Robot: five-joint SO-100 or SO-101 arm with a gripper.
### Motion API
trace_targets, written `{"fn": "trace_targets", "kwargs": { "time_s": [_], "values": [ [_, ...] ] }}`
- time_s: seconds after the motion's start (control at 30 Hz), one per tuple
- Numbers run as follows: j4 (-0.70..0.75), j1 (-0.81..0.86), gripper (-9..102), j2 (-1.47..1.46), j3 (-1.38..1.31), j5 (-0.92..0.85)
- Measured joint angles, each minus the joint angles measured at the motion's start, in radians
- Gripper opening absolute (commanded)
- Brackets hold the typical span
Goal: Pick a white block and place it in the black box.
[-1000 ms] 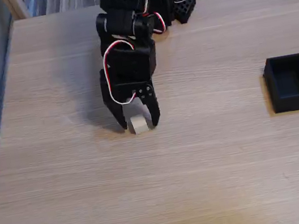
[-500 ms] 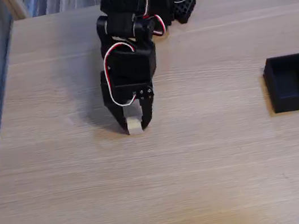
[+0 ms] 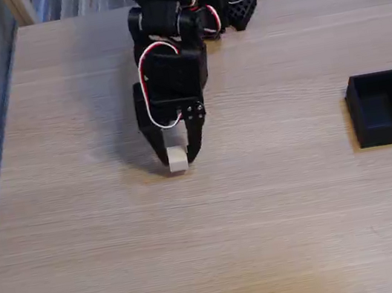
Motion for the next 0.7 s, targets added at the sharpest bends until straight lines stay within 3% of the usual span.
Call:
{"fn": "trace_targets", "kwargs": {
  "time_s": [0.43, 0.7],
  "values": [
    [0.083, -0.322, 0, 0.502, 0.278, 0.172],
    [0.101, -0.594, 0, 0.586, 0.284, 0.224]
  ]
}}
